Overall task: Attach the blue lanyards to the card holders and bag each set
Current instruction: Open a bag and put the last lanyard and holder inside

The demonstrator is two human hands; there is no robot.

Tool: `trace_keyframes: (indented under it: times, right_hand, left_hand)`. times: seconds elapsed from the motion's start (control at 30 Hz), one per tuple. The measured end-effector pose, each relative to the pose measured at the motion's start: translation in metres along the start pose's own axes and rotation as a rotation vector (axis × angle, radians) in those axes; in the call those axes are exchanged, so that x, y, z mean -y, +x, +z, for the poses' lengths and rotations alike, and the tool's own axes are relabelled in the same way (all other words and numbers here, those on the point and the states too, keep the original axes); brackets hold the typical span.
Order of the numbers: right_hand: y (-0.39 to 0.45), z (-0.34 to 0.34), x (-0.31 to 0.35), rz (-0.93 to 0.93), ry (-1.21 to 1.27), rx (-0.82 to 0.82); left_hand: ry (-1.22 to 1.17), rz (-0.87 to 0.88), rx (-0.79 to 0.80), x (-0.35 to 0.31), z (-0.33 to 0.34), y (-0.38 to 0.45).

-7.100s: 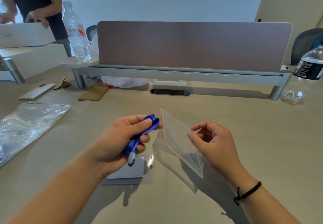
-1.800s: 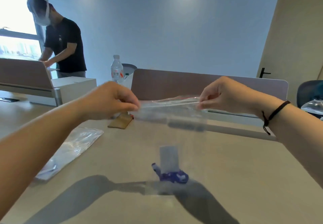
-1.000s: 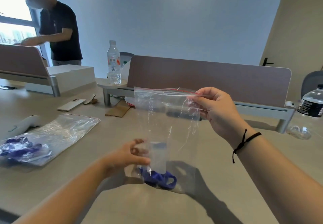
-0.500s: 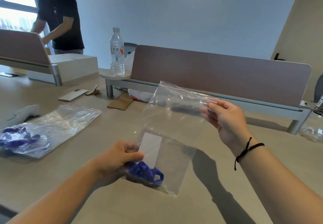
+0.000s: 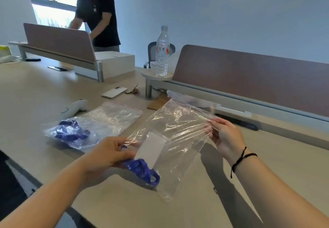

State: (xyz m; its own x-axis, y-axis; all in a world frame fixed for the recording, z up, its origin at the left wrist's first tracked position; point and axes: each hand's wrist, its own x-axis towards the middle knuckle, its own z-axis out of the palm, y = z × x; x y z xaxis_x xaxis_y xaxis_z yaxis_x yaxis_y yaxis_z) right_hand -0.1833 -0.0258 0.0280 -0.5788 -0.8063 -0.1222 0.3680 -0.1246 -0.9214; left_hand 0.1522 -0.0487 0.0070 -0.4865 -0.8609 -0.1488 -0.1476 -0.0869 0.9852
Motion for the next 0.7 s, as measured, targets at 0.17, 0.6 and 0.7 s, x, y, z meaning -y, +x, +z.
trace_keyframes:
  times: [0.17,0.6,0.7]
  right_hand:
    - [0.016,0.072,-0.048,0.105,-0.113,0.056]
    - [0.066,0.253,-0.135,0.166,-0.227,0.144]
    - [0.067,0.263,-0.145,0.018,-0.641,0.128]
  left_hand:
    - [-0.112,-0.002,-0.275,0.006,-0.074,-0.008]
    - [0.071,-0.043,-0.799,0.000,-0.207,0.024]
    - [0.185,-0.131,-0.744,0.005,-0.215,0.028]
